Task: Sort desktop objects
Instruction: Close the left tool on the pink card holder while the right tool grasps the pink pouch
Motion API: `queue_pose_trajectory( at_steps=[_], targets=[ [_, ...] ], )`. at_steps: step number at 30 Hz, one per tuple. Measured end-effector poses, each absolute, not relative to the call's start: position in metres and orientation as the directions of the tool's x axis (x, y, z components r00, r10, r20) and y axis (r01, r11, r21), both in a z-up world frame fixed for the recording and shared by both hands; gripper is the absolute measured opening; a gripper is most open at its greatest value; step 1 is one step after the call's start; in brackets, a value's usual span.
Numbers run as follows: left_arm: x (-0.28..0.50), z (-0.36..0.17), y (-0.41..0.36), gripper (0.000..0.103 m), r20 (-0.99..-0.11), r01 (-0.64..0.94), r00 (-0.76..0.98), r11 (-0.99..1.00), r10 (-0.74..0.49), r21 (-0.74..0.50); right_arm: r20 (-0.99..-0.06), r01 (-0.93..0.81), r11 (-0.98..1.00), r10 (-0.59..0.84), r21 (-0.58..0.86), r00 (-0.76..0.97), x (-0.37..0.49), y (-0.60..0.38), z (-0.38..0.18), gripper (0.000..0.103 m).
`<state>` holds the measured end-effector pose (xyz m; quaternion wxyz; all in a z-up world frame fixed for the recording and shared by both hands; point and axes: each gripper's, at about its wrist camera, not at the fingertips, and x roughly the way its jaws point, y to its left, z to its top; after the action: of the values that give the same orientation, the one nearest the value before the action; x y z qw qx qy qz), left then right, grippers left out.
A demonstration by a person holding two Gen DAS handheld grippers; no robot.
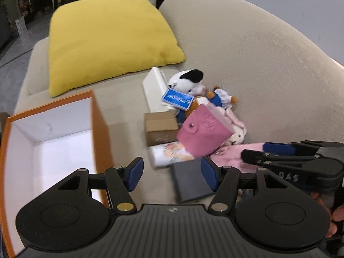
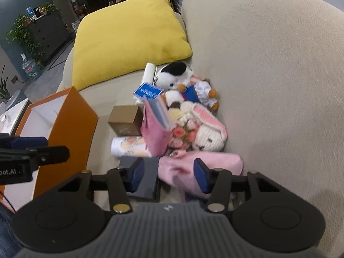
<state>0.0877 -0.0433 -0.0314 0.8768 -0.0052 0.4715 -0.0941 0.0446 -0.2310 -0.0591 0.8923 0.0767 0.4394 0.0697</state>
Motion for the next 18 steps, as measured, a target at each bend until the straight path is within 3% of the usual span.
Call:
queue_pose_trajectory(
  at_steps=[11, 18],
  targets=[
    [0.136, -0.051, -0.045, 0.068, -0.865, 0.145, 0.48, 0.986, -0.146, -0.086, -0.779, -0.137, 0.964, 0.265, 0.227, 0.568, 0.097, -0.223, -0.073, 0.049],
    [0.149, -0.052, -0.035, 0.068, -0.867, 0.096, 0.473, 0.987, -0.157, -0.127, -0.789, -0.172, 0.95, 0.312, 0.26, 0.53, 0.114, -0.215, -0.08, 0.032]
  ],
)
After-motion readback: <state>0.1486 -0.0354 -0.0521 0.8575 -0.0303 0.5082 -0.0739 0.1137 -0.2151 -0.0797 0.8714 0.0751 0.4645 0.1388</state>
